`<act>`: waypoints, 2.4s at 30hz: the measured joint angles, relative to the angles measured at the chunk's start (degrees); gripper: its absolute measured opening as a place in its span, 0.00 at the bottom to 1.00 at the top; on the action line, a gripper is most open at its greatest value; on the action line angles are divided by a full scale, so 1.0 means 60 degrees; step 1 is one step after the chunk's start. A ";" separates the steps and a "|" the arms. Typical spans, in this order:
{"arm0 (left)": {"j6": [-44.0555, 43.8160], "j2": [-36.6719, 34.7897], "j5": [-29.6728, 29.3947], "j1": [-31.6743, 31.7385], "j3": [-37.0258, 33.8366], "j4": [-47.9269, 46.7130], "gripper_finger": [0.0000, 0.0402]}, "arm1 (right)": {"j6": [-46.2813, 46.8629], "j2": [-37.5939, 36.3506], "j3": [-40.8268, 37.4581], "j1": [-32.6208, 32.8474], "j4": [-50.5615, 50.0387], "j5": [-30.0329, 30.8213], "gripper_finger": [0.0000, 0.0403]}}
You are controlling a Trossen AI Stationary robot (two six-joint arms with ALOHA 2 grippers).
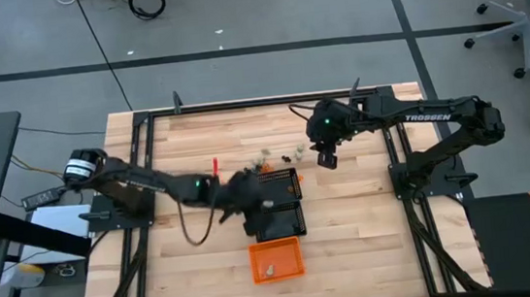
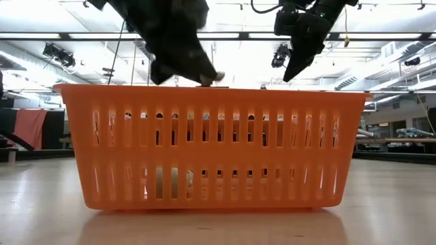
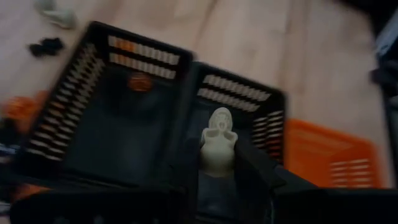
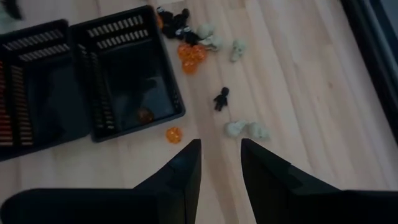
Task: Sort Halloween decoration
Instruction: Put the white skull toy into the orange bin, then put the orange pumpkin toy into the top black bin
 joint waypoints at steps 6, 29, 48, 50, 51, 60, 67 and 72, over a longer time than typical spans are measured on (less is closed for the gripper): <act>-0.2263 0.0098 -0.0849 -0.1407 0.0008 0.0518 0.22 | 0.0046 0.0000 0.0000 0.0097 -0.0036 -0.0351 0.29; -0.5538 0.3578 -0.0977 -0.2821 0.2689 -0.0215 0.23 | 0.0472 -0.0004 0.0004 0.0713 -0.0167 -0.1243 0.29; -0.5976 0.4346 -0.0990 -0.2799 0.3603 -0.1695 0.35 | 0.0361 -0.0004 0.0004 0.0815 -0.0146 -0.1171 0.29; -0.5979 0.4346 -0.0983 -0.2799 0.3603 -0.1694 0.39 | 0.0286 0.0000 0.0004 0.0815 -0.0151 -0.1170 0.29; -0.5979 0.4346 -0.0927 -0.2799 0.3603 -0.1648 0.41 | 0.0268 -0.0004 0.0004 0.0815 -0.0135 -0.1165 0.29; -0.5925 0.4324 -0.0317 -0.2788 0.3740 -0.1308 0.43 | -0.0522 0.0000 0.0004 0.0645 0.0239 -0.0996 0.29; -0.5247 0.4302 -0.0343 -0.2753 0.4393 -0.2213 0.39 | -0.1058 0.0111 -0.0107 0.0201 0.0832 -0.1108 0.29; -0.4894 0.4291 -0.0590 -0.2565 0.5245 -0.3888 0.38 | -0.0996 0.0396 -0.0564 -0.0048 0.1366 -0.1492 0.29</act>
